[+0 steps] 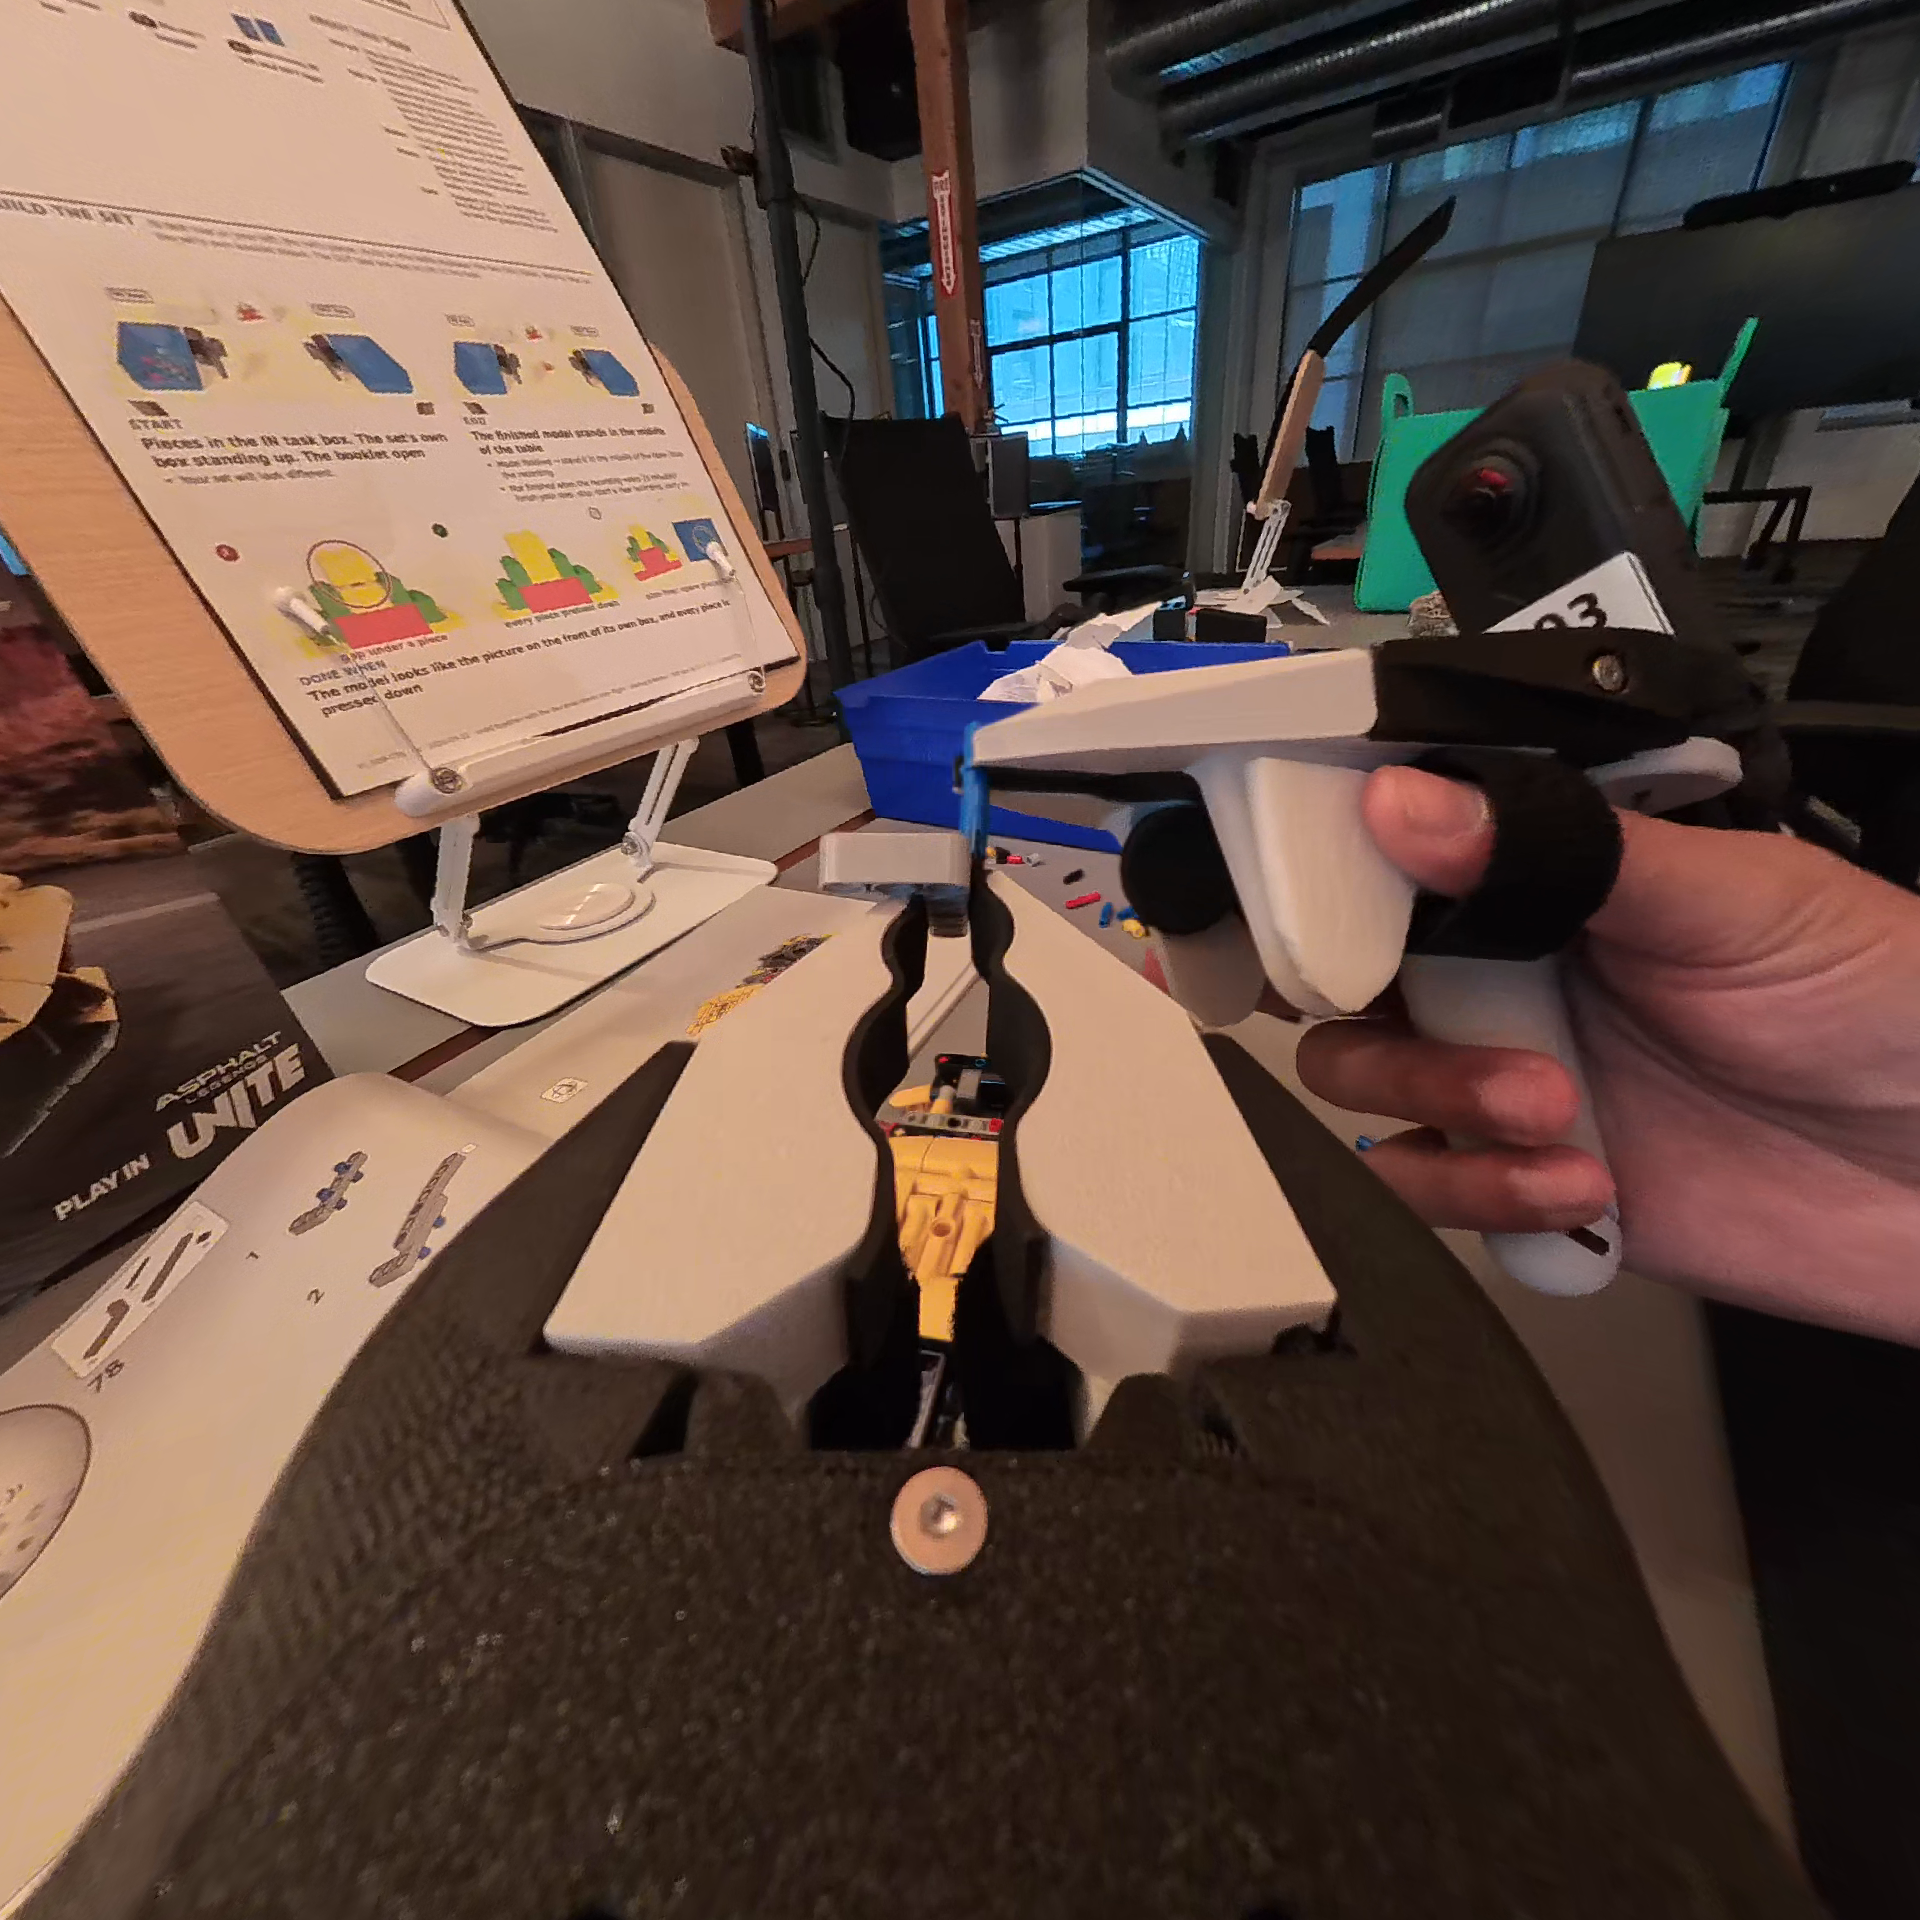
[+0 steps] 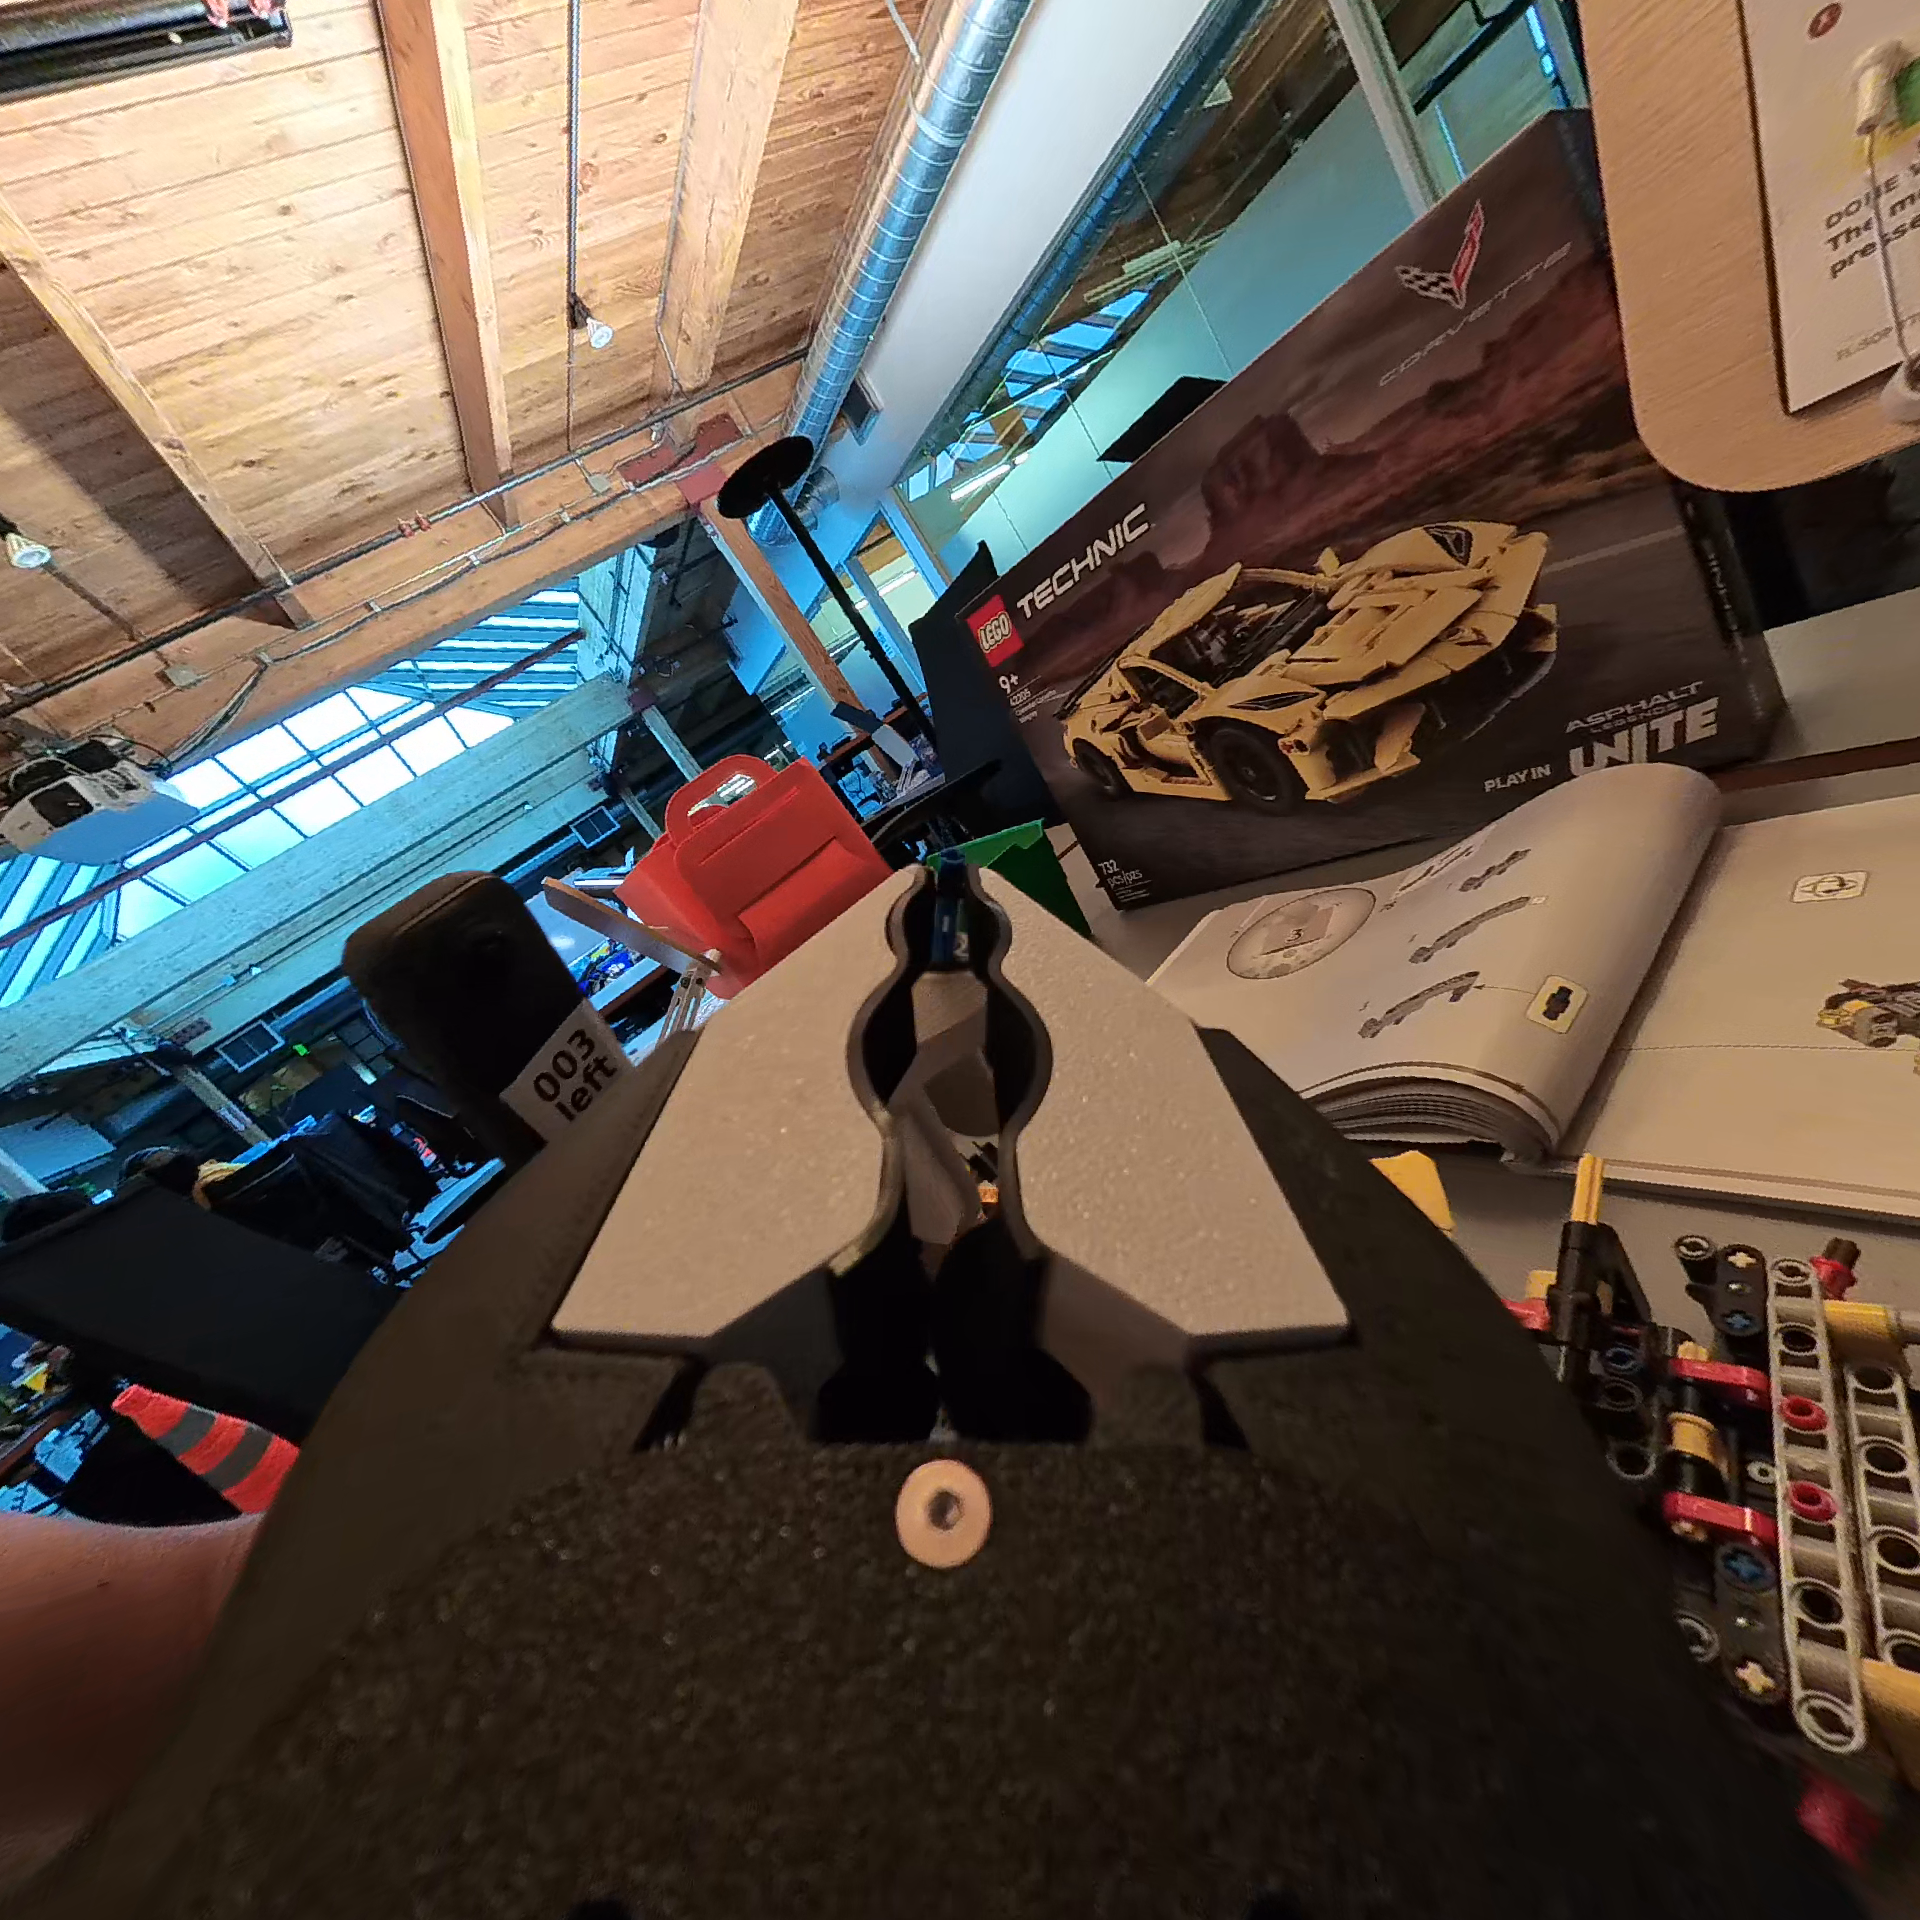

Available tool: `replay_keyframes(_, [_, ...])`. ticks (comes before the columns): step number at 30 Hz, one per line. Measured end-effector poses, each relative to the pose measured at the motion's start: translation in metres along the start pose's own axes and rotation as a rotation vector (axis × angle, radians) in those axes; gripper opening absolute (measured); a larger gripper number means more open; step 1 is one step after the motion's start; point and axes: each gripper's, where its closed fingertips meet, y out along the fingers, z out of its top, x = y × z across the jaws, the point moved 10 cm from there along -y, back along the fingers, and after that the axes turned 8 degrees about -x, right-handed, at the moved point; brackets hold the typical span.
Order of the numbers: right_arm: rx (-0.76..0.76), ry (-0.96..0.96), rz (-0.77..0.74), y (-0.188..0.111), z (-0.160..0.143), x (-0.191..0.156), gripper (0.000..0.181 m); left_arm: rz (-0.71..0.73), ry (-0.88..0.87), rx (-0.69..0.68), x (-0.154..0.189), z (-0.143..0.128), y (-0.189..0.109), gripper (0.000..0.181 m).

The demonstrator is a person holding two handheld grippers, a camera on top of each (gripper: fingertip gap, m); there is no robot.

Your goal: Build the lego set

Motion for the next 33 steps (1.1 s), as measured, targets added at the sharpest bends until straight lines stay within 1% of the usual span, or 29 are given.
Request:
replay_keyframes(3, [-0.007, -0.001, 0.006, 0.001, -0.001, -0.002, 0.004, 0.034, -0.011, 0.008, -0.005, 0.001, -0.003, 0.007])
replay_keyframes(6, [-0.019, -0.018, 0.006, 0.001, -0.004, -0.003, 0.004, 0.023, -0.056, 0.021, -0.009, 0.002, -0.005, 0.007])
replay_keyframes(8, [-0.02, -0.006, 0.015, 0.001, -0.003, -0.001, 0.004, 0.016, -0.037, 0.015, -0.009, 0.001, -0.005, 0.007])
replay_keyframes(11, [-0.043, -0.008, 0.028, 0.001, 0.003, 0.001, 0.004, 0.006, 0.04, -0.004, -0.003, 0.001, -0.004, 0.007])
replay_keyframes(14, [-0.103, -0.073, 0.029, -0.003, 0.014, 0.002, 0.004, 0.001, 0.105, -0.005, 0.001, 0.002, -0.005, 0.007])
replay_keyframes(17, [-0.214, -0.135, 0.081, -0.007, 0.023, 0.0, 0.004, -0.029, 0.103, 0.012, 0.001, 0.003, -0.007, 0.007])
replay_keyframes(21, [-0.295, -0.226, 0.11, -0.009, 0.026, -0.005, 0.004, -0.055, 0.145, 0.026, 0.004, 0.003, -0.008, 0.007])
replay_keyframes(25, [-0.359, -0.239, 0.155, -0.01, 0.028, -0.007, 0.004, -0.044, 0.192, 0.02, 0.006, 0.002, -0.008, 0.007])
replay_keyframes(30, [-0.335, -0.321, 0.106, -0.012, 0.03, -0.006, 0.004, -0.055, 0.198, 0.026, 0.007, 0.003, -0.008, 0.007])
replay_keyframes(33, [-0.363, -0.299, 0.132, -0.01, 0.029, -0.006, 0.004, -0.058, 0.205, 0.021, 0.008, 0.002, -0.008, 0.007])
